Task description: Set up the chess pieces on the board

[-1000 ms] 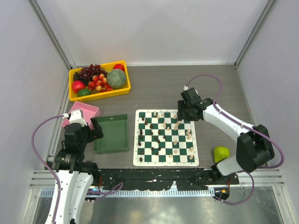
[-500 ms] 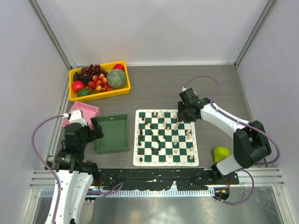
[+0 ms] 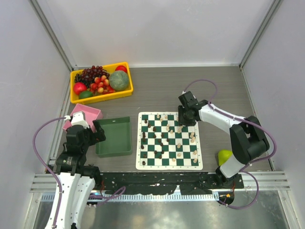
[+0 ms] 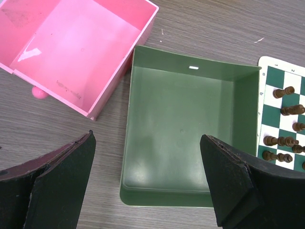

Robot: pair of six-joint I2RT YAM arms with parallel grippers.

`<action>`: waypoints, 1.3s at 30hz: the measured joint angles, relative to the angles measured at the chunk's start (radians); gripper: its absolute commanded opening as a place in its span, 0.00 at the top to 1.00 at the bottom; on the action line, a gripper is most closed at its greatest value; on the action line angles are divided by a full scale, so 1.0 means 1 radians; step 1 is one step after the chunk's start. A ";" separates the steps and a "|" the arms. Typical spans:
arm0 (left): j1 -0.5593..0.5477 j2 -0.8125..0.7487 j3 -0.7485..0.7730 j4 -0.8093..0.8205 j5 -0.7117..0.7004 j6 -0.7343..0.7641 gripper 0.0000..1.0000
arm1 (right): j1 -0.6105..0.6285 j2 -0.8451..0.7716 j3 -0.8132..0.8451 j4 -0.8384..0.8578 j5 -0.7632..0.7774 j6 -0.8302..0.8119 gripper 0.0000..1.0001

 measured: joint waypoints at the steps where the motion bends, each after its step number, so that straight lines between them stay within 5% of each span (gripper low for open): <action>1: 0.000 0.000 0.000 0.000 0.000 0.000 0.01 | 0.001 0.003 0.000 0.003 -0.002 0.001 0.57; 13: 0.000 0.011 0.000 0.000 0.000 -0.001 0.01 | 0.005 0.046 0.021 0.021 0.005 0.003 0.63; 25: 0.000 0.012 0.000 0.000 0.000 -0.002 0.01 | 0.005 0.048 0.022 0.030 0.024 0.005 0.85; 39: 0.000 0.012 0.000 0.000 0.000 -0.003 0.01 | -0.021 -0.018 0.033 0.002 0.132 -0.025 0.86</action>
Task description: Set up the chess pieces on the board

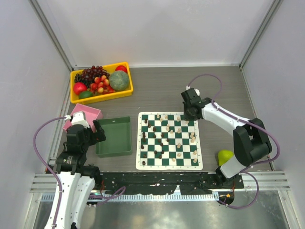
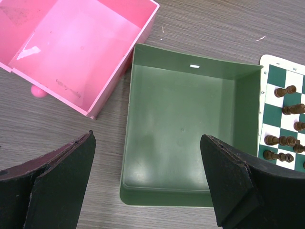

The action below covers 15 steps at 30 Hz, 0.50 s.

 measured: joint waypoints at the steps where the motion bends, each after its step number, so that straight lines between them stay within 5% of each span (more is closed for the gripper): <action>1: 0.000 0.000 0.000 0.000 0.000 0.000 0.01 | -0.006 -0.008 0.000 0.000 0.008 -0.004 0.86; 15: 0.000 0.000 0.000 0.000 0.000 -0.001 0.01 | -0.044 0.001 -0.013 0.021 0.042 -0.019 0.85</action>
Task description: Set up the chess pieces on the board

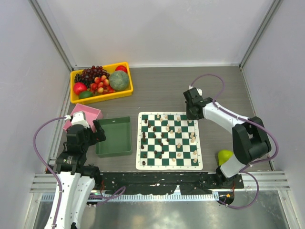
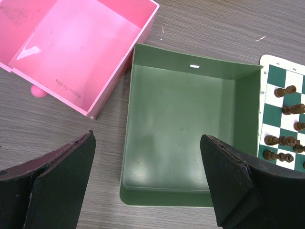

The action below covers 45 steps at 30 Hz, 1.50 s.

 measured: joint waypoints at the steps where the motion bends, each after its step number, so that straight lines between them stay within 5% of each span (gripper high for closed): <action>1: 0.000 0.000 0.000 0.000 0.000 0.000 0.01 | -0.002 0.005 0.000 0.003 0.000 -0.001 0.85; 15: 0.000 0.001 0.000 0.005 0.000 0.000 0.01 | -0.026 0.023 -0.068 0.080 -0.006 -0.010 0.80; 45: 0.000 0.001 0.000 0.006 0.000 0.000 0.01 | -0.035 -0.100 -0.217 0.209 -0.025 0.021 0.87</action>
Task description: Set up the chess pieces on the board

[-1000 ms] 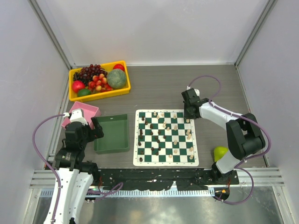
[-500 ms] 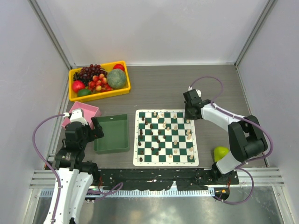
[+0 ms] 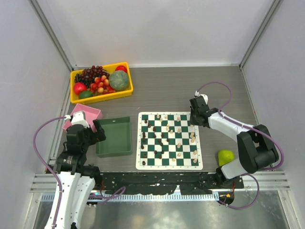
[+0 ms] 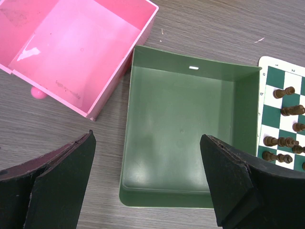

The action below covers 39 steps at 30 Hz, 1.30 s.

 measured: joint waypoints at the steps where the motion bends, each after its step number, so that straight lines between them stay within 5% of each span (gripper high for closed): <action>1: 0.000 0.000 0.000 0.000 0.000 0.000 0.01 | 0.000 -0.008 -0.009 0.008 0.002 0.002 0.87; 26: 0.000 0.004 0.000 0.000 0.000 0.000 0.01 | 0.000 0.000 -0.053 0.144 0.034 0.031 0.86; 39: 0.000 0.012 0.000 0.000 0.001 0.000 0.01 | 0.000 -0.002 -0.075 0.156 0.034 0.039 0.57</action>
